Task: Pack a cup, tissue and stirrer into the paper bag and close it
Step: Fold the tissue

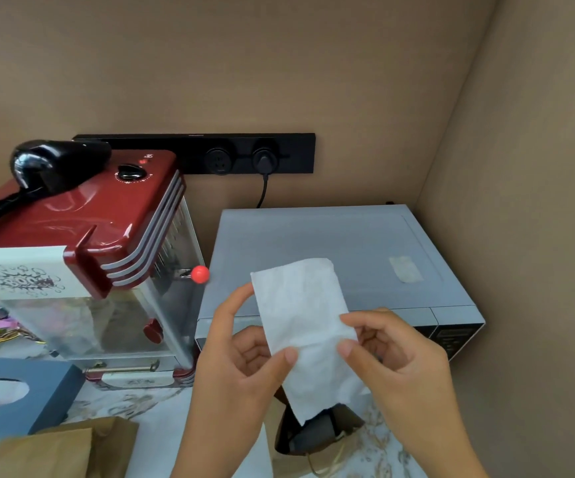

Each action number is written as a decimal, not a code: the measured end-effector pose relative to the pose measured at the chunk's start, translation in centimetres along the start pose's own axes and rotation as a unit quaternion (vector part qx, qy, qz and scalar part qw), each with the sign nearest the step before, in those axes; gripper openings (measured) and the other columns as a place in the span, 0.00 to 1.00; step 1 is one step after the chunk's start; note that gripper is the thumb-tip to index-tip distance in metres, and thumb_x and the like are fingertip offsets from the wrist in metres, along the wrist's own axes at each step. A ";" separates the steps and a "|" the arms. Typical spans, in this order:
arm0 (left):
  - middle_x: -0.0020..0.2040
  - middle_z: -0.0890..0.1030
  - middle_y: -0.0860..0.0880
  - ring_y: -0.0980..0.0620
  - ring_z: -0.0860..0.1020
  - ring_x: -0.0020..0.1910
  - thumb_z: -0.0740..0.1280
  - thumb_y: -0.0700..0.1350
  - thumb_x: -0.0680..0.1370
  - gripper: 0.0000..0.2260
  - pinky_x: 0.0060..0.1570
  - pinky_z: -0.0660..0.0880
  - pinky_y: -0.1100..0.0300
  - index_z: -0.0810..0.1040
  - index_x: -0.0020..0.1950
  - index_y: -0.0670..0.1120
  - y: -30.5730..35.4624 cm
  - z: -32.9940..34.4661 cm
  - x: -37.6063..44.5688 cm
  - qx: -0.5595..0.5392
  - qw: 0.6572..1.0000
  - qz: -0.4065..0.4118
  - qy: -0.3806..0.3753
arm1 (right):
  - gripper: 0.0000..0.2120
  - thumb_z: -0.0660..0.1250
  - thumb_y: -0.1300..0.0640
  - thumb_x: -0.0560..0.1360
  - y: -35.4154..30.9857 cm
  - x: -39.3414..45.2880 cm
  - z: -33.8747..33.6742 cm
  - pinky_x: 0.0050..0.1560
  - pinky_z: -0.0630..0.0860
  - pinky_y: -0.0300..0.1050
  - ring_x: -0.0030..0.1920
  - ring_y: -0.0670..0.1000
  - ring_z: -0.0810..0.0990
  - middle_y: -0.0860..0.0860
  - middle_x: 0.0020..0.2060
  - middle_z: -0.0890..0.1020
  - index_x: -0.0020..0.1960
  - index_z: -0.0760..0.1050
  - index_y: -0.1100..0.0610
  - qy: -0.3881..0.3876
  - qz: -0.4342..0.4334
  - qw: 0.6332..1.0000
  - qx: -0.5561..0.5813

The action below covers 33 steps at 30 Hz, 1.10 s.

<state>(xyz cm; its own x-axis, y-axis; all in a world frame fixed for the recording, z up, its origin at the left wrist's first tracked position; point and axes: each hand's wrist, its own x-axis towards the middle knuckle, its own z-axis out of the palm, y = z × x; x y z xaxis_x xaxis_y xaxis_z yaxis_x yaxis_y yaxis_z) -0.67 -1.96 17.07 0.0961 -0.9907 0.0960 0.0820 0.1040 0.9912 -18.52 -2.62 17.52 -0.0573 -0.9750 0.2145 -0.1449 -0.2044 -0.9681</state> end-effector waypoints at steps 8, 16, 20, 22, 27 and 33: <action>0.39 0.87 0.48 0.53 0.85 0.39 0.75 0.50 0.65 0.18 0.40 0.81 0.65 0.81 0.53 0.62 -0.3 -1.0 -0.7 0.057 0.998 0.011 0.020 | 0.14 0.74 0.69 0.68 0.0 -0.6 0.1 0.38 0.76 0.31 0.36 0.44 0.78 0.49 0.36 0.80 0.42 0.83 0.50 0.015 -0.025 0.999 0.014; 0.33 0.81 0.59 0.61 0.76 0.32 0.76 0.40 0.69 0.12 0.35 0.74 0.72 0.85 0.44 0.57 -0.8 -1.0 -1.3 0.168 0.985 0.042 0.003 | 0.13 0.74 0.68 0.68 0.8 -1.1 -0.2 0.41 0.75 0.36 0.39 0.49 0.78 0.51 0.38 0.79 0.41 0.81 0.50 -0.009 -0.038 0.999 -0.018; 0.36 0.82 0.55 0.60 0.76 0.32 0.77 0.43 0.69 0.08 0.34 0.73 0.71 0.85 0.41 0.57 -0.6 -0.9 -1.5 0.167 0.985 0.044 -0.005 | 0.08 0.75 0.64 0.68 1.4 -1.1 -0.3 0.43 0.75 0.38 0.43 0.50 0.78 0.49 0.42 0.78 0.38 0.79 0.53 -0.010 -0.045 0.998 -0.035; 0.39 0.80 0.52 0.57 0.76 0.35 0.78 0.45 0.69 0.06 0.36 0.73 0.69 0.85 0.39 0.56 -0.6 -0.9 -1.6 0.176 0.983 0.042 -0.009 | 0.04 0.73 0.58 0.68 1.3 -1.1 -0.5 0.47 0.77 0.41 0.50 0.50 0.79 0.49 0.47 0.79 0.39 0.78 0.54 -0.029 -0.032 0.999 -0.028; 0.49 0.77 0.58 0.58 0.77 0.51 0.75 0.51 0.69 0.07 0.44 0.71 0.72 0.83 0.46 0.59 0.7 -0.2 -1.1 0.267 0.957 0.071 -0.084 | 0.03 0.71 0.54 0.70 -0.1 -0.6 -0.4 0.42 0.80 0.46 0.42 0.49 0.83 0.52 0.41 0.84 0.43 0.78 0.51 -0.111 -0.025 0.993 -0.020; 0.35 0.86 0.50 0.56 0.81 0.32 0.75 0.47 0.71 0.03 0.31 0.76 0.65 0.84 0.39 0.49 0.5 1.2 0.0 0.079 0.997 0.006 -0.017 | 0.24 0.78 0.48 0.63 -0.1 0.5 -0.5 0.39 0.80 0.43 0.44 0.55 0.84 0.58 0.45 0.85 0.55 0.79 0.57 -0.130 0.138 0.953 0.235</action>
<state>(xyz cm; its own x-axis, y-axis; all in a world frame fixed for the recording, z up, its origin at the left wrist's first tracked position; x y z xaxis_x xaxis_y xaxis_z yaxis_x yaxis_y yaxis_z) -1.83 -2.00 17.65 0.0614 -0.9922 0.1084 -0.0775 0.1035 0.9916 -19.00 -3.09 17.83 0.2265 -0.9733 -0.0372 0.3032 0.1067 -0.9469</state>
